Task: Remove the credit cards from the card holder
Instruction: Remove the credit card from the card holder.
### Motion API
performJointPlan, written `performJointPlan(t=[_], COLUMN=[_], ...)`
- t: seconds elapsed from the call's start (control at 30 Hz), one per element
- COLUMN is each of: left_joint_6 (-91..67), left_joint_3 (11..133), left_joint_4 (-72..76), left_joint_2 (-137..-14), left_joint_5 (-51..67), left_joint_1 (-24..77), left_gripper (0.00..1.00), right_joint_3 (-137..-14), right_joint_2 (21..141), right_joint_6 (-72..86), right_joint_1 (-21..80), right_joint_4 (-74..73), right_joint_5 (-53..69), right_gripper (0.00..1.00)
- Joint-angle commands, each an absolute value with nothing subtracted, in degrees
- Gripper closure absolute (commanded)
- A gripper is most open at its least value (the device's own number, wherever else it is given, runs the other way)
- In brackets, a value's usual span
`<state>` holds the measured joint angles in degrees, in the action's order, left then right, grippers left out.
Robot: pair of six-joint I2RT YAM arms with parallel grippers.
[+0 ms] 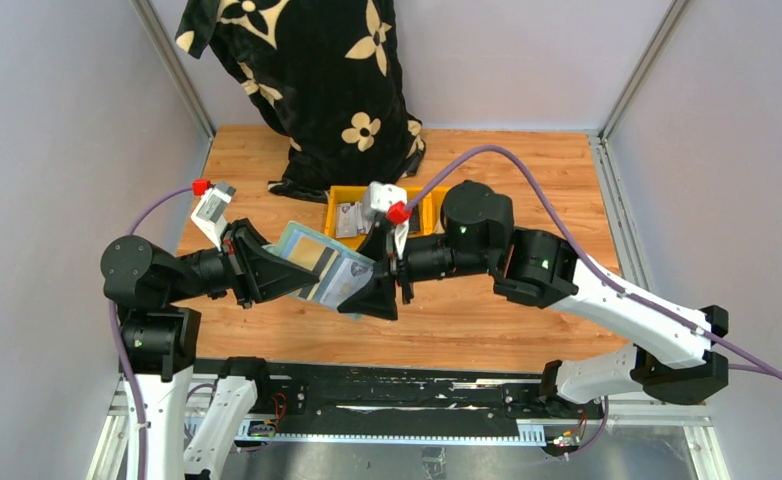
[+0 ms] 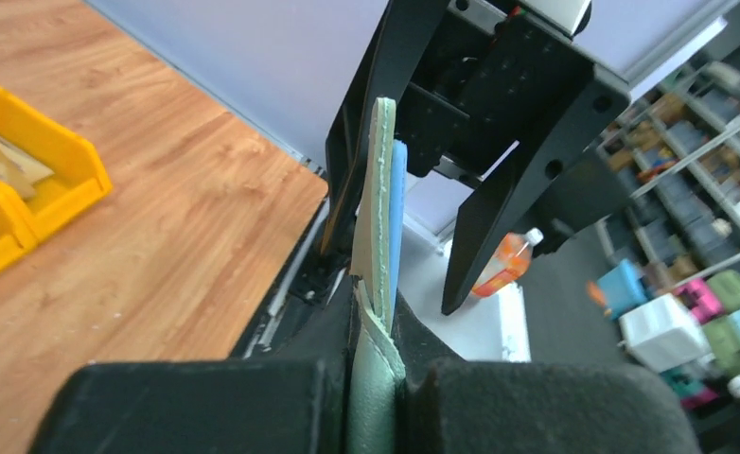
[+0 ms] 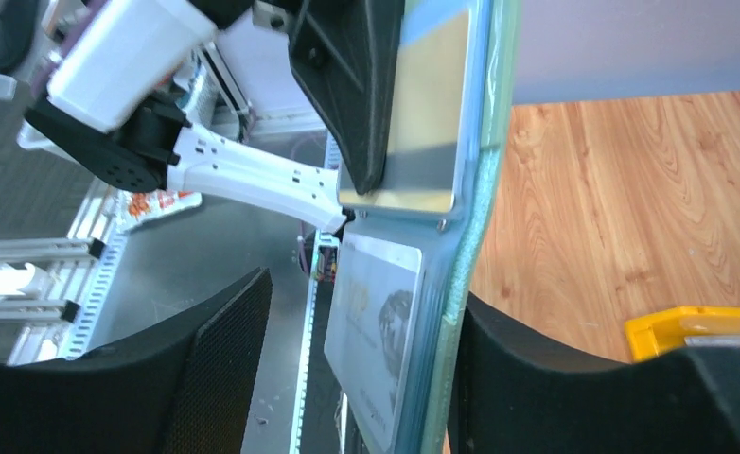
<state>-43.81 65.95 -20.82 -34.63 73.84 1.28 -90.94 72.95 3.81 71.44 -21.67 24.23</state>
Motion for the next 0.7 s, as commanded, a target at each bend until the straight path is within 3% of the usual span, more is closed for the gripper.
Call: performJointPlan(t=[0.0, 0.3, 0.43, 0.57, 0.67], left_joint_6=[-63.2, -57.5, -47.5, -41.1, -40.4], left_joint_3=[62.1, 62.4, 63.4, 63.6, 62.9], left_joint_4=[-3.2, -10.5, -21.3, -27.0, -27.0], left_joint_2=[-32.7, -31.8, -31.9, -31.7, -31.5], left_joint_5=[72.3, 73.2, 74.5, 74.7, 74.8], left_joint_1=[1.2, 1.2, 1.2, 1.2, 1.2], left_gripper=[1.0, 1.0, 1.0, 1.0, 1.0], right_joint_3=[-91.6, -97.8, -101.7, -103.2, -103.0], right_joint_2=[72.4, 79.1, 82.5, 84.0, 84.4], right_joint_6=[9.5, 10.3, 10.9, 12.0, 12.9], right_joint_1=[66.4, 63.0, 62.5, 62.3, 62.3], right_joint_4=[-14.4, -15.0, -15.2, -14.5, -13.8], right_joint_5=[36.2, 42.4, 46.0, 47.8, 48.3], right_gripper=[0.34, 0.32, 0.33, 0.4, 0.52])
